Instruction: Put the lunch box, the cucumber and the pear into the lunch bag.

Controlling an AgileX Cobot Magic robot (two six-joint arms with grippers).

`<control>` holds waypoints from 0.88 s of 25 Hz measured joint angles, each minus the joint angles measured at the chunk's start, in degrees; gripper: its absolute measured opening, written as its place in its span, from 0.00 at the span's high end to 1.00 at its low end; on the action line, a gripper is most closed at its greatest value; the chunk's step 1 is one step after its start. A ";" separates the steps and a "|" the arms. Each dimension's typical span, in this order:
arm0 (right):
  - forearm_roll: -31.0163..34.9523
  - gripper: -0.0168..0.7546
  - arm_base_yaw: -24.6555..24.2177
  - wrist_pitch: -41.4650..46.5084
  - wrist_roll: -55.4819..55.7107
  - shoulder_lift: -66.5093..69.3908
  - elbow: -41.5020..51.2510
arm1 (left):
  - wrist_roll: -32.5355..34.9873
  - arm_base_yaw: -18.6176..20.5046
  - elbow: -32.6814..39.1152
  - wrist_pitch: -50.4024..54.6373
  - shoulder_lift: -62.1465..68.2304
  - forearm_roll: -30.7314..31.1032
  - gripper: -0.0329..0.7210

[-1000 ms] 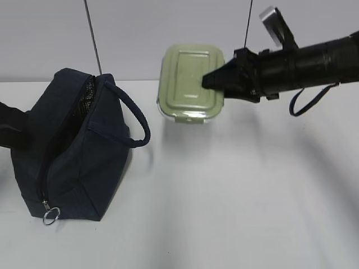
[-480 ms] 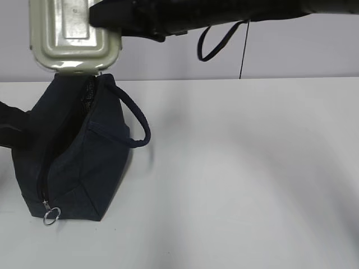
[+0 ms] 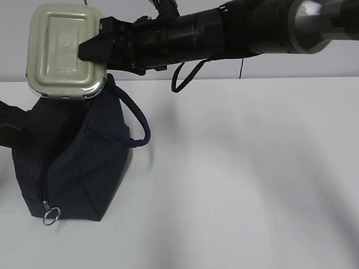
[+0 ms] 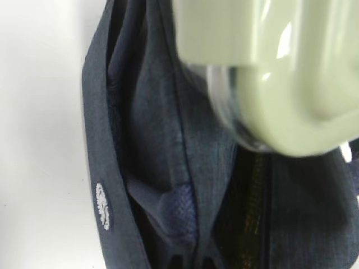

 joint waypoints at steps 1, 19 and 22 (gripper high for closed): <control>-0.78 0.55 0.00 0.00 0.00 0.10 -0.04 | 0.00 0.00 0.00 0.00 0.00 0.00 0.98; -36.45 0.55 -0.31 8.54 23.59 0.22 -0.58 | 0.00 0.00 0.00 -0.40 0.00 0.00 0.98; -43.25 0.55 -0.39 8.80 29.10 0.22 -0.58 | 0.00 0.00 0.00 -0.51 0.00 -0.24 0.98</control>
